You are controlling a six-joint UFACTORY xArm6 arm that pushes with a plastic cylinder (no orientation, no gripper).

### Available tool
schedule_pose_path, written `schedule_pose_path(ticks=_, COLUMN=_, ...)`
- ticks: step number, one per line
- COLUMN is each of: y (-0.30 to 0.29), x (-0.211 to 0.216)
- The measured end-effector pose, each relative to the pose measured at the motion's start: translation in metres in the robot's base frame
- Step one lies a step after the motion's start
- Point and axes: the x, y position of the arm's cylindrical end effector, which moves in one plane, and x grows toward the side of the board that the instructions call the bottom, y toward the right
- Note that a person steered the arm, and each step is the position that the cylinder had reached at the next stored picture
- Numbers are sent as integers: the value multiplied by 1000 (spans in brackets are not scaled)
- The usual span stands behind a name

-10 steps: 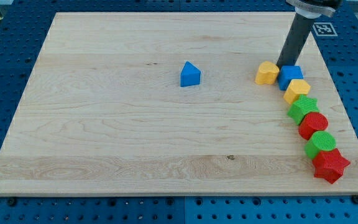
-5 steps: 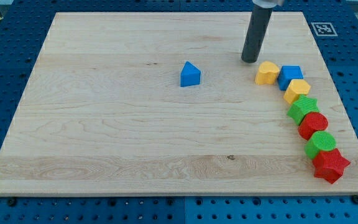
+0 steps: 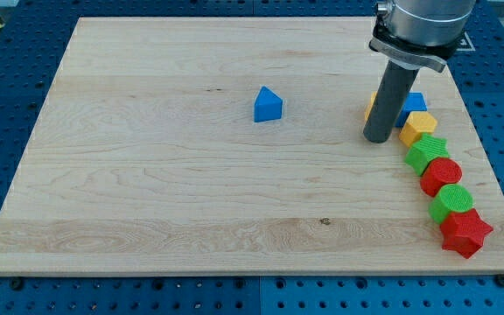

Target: Move the yellow heart closer to the blue cube

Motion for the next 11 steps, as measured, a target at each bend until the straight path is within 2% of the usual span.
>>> schedule_pose_path(ticks=7, y=-9, x=-91)
schedule_pose_path(ticks=8, y=-14, x=-116)
schedule_pose_path(ticks=11, y=-6, x=-113)
